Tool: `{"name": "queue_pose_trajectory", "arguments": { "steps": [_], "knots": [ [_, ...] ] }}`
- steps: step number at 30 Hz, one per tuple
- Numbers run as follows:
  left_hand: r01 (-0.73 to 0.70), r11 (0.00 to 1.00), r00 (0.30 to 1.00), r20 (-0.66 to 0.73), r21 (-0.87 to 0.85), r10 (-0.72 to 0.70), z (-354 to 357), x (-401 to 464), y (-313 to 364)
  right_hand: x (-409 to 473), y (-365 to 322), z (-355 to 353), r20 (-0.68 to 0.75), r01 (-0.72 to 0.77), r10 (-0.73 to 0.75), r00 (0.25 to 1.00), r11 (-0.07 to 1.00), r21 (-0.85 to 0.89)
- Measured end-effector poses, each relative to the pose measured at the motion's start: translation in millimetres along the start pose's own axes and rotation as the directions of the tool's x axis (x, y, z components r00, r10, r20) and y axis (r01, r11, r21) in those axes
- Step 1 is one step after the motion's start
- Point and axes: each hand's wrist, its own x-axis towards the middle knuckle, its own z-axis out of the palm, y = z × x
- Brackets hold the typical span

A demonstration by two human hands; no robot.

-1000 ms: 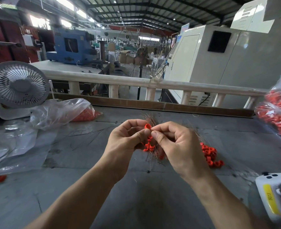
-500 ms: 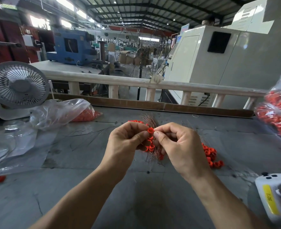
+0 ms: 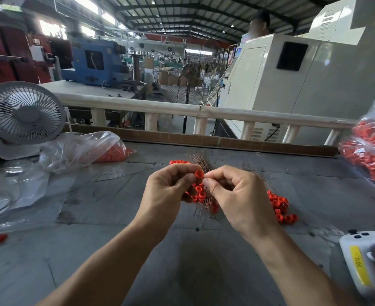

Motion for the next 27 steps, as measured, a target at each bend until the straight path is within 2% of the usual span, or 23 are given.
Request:
{"name": "queue_pose_trajectory", "arguments": {
  "steps": [10,27],
  "knots": [
    [0.000,0.998,1.000,0.004,0.066,0.000,-3,2,-5,1,4,1,0.010,0.000,0.001,1.000,0.998,-0.057],
    [0.130,0.983,0.991,0.054,-0.128,-0.124,-5,1,-1,2,10,-2,0.035,0.000,0.001,0.999,0.999,-0.043]
  ]
}}
